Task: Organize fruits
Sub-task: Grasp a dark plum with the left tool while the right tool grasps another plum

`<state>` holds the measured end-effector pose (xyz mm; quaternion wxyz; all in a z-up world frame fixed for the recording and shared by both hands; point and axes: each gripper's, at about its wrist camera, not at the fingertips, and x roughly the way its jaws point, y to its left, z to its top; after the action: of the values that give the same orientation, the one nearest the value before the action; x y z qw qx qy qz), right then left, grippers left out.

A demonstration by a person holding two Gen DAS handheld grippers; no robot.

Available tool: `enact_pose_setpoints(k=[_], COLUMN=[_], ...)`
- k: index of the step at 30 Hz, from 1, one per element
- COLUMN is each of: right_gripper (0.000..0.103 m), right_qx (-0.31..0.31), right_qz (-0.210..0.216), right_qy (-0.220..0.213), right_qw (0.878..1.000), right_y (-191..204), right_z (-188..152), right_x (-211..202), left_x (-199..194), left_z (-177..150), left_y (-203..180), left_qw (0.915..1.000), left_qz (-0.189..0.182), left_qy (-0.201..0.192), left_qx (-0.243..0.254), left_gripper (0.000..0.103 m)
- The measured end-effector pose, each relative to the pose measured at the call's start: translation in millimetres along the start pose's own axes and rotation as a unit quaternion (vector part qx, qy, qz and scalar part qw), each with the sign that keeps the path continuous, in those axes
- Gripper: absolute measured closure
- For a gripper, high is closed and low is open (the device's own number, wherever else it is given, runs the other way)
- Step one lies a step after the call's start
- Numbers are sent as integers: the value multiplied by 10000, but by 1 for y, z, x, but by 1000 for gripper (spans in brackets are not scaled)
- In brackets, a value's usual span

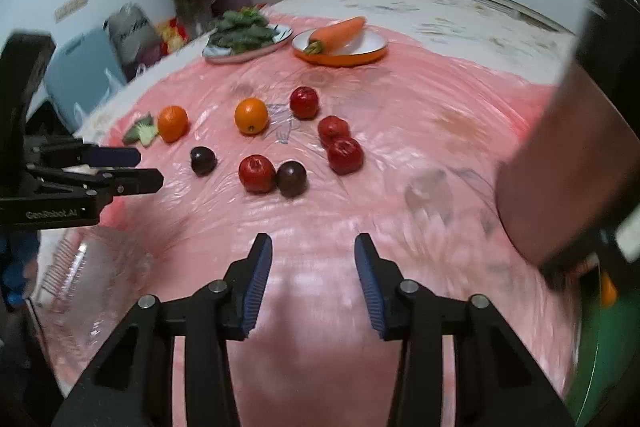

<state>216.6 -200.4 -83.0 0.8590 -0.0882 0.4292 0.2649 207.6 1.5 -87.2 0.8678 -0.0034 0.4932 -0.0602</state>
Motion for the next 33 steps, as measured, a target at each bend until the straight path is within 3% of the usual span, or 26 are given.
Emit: enact_pose_setpoints(k=[3,6,7,24,33], right_gripper=[56,77,79,79,79], right_qx=[-254,-479,-555,-1208,-1362], right_qz=[18,86,112,494,923], right_qy=[120,249,306,593,589], right_qw=[9996,9985,9979,9897,9846], right_y=[3,5,6,17,15], right_z=[15,24,26,51,64], right_x=[22,38,43,86,94], left_x=[11,22,26,56,63], left_z=[5,10,12,21,20], left_y=[0,1,1,6,10], left_qw=[10000,9999,9998,9993,9992], left_qz=[7,11,2,-39,-72], left_qy=[81,152,180,375,380], left_qx=[30,49,38,-70,-127], left_gripper=[58,60,60,68,70])
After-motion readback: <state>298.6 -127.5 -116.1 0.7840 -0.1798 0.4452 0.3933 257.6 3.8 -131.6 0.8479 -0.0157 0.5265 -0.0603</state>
